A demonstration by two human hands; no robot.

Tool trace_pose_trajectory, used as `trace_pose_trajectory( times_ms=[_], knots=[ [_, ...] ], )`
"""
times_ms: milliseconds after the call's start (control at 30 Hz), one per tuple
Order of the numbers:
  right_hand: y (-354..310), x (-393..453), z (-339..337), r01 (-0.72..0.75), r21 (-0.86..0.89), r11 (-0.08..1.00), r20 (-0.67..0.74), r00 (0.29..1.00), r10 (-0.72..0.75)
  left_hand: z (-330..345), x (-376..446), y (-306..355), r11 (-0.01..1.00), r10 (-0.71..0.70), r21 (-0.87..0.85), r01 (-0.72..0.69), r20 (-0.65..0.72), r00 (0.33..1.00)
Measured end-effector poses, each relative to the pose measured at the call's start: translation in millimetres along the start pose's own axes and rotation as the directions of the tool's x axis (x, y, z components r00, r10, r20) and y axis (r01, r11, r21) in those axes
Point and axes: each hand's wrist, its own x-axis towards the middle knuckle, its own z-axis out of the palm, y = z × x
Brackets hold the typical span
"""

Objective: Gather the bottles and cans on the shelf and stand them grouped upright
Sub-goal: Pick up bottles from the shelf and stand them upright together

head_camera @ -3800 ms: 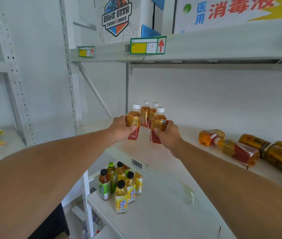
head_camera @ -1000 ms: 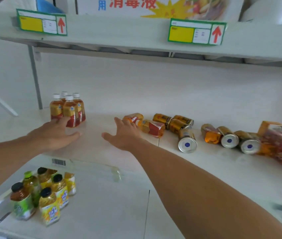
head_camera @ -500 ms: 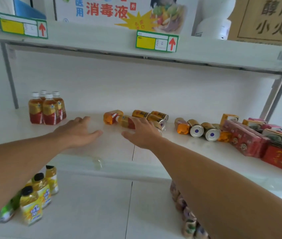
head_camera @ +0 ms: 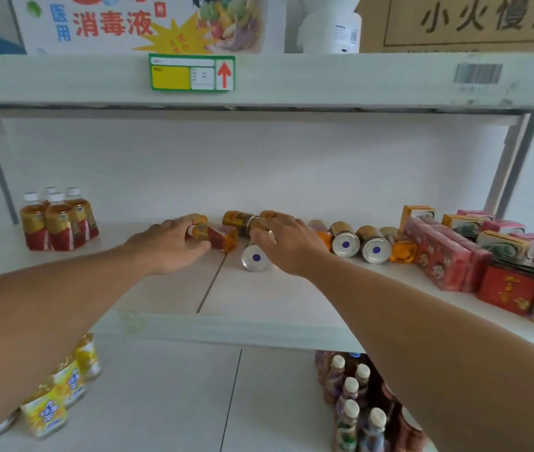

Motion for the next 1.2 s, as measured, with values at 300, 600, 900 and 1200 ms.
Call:
trace_pose_trajectory(
  times_ms=[300,600,900,1200],
  knots=[
    [53,-10,5,-0.071,-0.006,0.997,-0.015,0.997,0.071,28,22,45,0.998,0.042,0.047,-0.045,0.062,0.997],
    [26,11,2,-0.162,-0.061,0.985,-0.015,0.987,0.162,22,49,-1,0.998,0.041,-0.057,-0.036,0.078,0.996],
    [-5,50,27,-0.116,-0.087,0.989,-0.008,0.993,0.116,49,68,-41,0.995,0.084,0.058,-0.080,-0.071,0.994],
    [-51,110,46,0.053,-0.108,0.993,0.157,0.987,-0.036,40,123,-47,0.999,-0.036,0.010,0.037,-0.066,0.997]
  ],
)
